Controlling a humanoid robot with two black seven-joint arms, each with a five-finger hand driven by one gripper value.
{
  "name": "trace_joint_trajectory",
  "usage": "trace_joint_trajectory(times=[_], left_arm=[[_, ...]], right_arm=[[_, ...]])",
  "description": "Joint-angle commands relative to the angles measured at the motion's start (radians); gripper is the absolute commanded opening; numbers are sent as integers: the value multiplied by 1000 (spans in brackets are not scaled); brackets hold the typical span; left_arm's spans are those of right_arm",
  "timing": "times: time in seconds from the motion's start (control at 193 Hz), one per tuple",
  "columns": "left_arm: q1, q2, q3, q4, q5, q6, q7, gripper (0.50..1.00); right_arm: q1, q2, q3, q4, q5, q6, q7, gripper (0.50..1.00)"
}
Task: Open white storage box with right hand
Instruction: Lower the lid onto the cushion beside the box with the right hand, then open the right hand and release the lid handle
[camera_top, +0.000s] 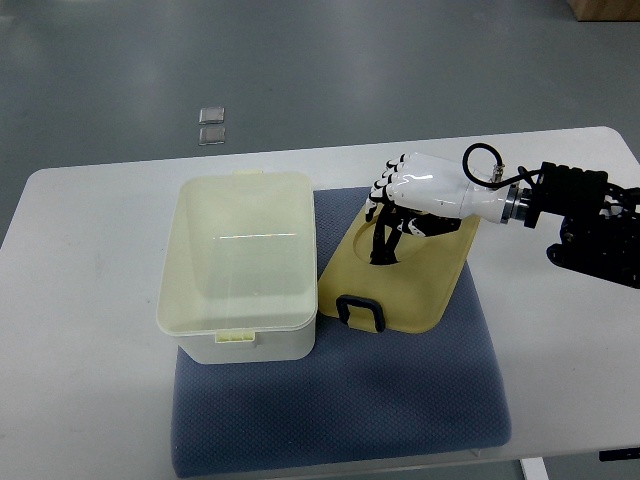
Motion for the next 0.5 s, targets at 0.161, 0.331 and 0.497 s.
trace_joint_trajectory(times=[0.161,0.331,0.497], left_arm=[[0,0,0,0,0,0,0,1000],[0,0,0,0,0,0,0,1000],[0,0,0,0,0,0,0,1000]], right_arm=[[-5,-15,-8,-8,-58,1,0,842],[4,-27,-10,-8,-76,3,0,842],[54,-75,4,-8,-62,20,0,840]])
